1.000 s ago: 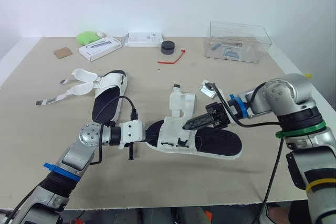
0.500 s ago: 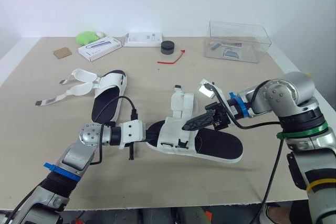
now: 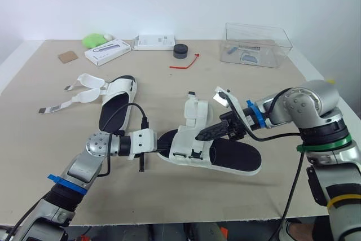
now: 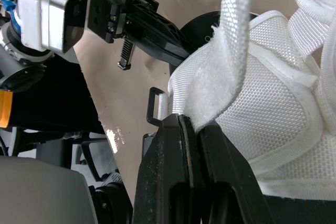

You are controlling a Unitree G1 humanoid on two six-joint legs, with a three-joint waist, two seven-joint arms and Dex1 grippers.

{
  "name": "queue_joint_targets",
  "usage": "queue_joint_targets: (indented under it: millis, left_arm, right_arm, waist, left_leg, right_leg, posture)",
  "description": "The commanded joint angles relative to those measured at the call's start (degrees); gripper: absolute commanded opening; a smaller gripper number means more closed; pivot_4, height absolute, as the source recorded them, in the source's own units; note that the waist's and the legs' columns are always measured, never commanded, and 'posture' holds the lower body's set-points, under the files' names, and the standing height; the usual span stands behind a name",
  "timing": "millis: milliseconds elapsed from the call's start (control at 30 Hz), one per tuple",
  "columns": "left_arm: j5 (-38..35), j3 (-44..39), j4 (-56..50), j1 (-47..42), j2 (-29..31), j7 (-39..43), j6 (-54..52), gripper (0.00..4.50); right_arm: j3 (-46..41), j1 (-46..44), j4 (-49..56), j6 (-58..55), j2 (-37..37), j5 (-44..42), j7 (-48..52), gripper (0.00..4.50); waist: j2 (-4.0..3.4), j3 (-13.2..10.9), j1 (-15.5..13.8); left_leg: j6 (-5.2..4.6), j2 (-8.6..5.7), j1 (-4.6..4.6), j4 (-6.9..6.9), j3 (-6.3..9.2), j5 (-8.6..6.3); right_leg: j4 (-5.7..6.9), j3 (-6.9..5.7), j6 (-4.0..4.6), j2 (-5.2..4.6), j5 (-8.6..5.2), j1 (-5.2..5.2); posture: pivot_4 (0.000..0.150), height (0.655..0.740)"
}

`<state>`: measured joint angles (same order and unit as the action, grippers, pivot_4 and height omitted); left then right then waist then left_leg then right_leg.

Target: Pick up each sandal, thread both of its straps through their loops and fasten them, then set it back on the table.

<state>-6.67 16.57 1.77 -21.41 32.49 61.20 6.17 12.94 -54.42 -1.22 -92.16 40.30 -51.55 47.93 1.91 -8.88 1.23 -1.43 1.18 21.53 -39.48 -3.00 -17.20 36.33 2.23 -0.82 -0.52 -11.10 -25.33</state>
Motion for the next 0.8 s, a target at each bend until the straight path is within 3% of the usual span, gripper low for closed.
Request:
queue_joint_targets:
  millis: [33, 300, 800]
  left_arm:
    - [2.9, 1.5, 2.0, 0.7, 0.5, 0.0, -1.3, 0.0]
    - [3.0, 1.7, 2.2, 0.6, 0.3, -0.2, -1.3, 0.0]
    - [3.1, 1.7, 2.6, 0.6, 0.4, -0.8, -1.4, 0.0]
  right_arm:
    - [-1.8, 0.2, 1.8, -0.3, 0.2, -1.5, -0.1, 0.05]
    - [-2.5, 0.2, 2.0, -0.3, 0.7, -2.1, -0.7, 0.05]
    - [-1.7, 1.8, 7.7, -0.3, 2.4, -13.5, -6.0, 0.05]
  waist:
    - [0.0, 0.0, 0.0]
    - [0.0, 0.0, 0.0]
    - [-0.02, 0.0, 0.0]
  left_leg:
    - [0.0, 0.0, 0.0, 0.0, 0.0, 0.0]
    - [0.0, 0.0, 0.0, 0.0, 0.0, 0.0]
    - [0.0, 0.0, -0.01, -0.01, 0.01, 0.0]
  right_leg:
    - [0.0, 0.0, 0.0, 0.0, 0.0, 0.0]
    - [0.0, 0.0, 0.0, 0.0, 0.0, 0.01]
    - [-0.01, -0.01, -0.01, -0.01, 0.01, 0.03]
  posture:
    - [0.15, 0.74]
    - [0.15, 0.74]
    - [0.15, 0.74]
